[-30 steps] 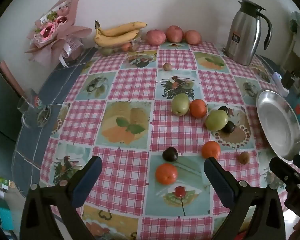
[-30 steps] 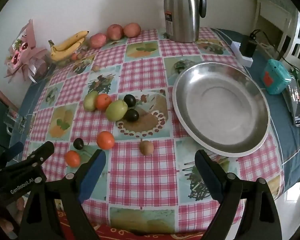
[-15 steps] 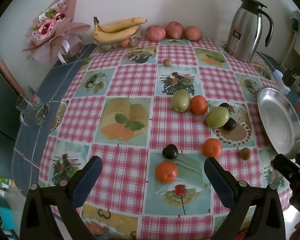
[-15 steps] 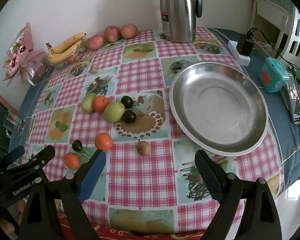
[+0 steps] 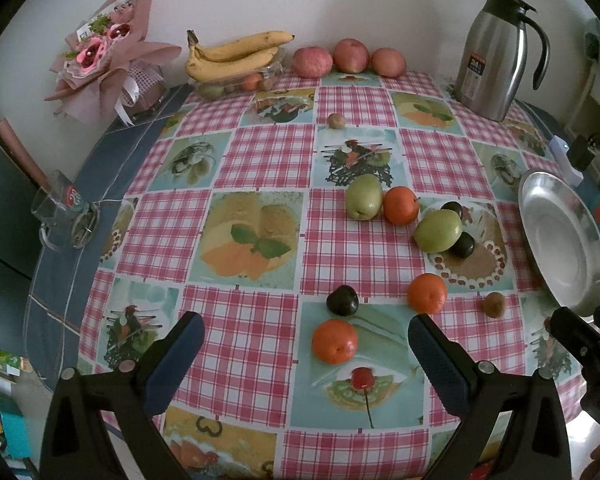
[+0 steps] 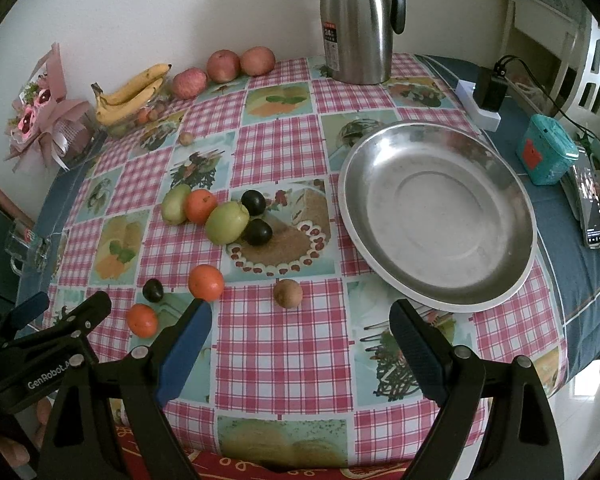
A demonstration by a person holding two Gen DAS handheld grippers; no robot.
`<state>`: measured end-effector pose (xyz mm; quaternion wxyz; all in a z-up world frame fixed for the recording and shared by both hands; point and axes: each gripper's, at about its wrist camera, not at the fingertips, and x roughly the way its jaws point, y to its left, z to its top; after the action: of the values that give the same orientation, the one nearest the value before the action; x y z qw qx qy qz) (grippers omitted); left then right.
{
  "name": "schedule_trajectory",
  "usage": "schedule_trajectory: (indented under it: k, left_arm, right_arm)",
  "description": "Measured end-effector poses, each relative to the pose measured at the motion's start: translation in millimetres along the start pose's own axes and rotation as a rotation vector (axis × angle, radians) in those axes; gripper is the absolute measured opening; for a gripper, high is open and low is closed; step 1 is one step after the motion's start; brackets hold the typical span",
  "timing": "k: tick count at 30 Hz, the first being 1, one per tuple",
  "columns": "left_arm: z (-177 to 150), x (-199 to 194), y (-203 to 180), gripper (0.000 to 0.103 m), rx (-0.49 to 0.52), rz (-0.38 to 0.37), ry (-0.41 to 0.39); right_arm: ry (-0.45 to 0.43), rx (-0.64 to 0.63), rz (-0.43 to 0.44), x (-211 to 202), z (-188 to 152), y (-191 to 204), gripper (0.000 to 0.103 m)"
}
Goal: Organize fruits
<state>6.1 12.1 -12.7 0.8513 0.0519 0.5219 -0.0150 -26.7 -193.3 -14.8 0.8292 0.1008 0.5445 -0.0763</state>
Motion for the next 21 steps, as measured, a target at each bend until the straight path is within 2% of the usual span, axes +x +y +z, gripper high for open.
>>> schedule_trajectory:
  k: [21]
  left_arm:
    - [-1.2,1.5,1.3,0.103,0.000,0.000,0.004]
  right_arm:
    - [-0.002,0.002,-0.001,1.1,-0.5,0.7,0.091]
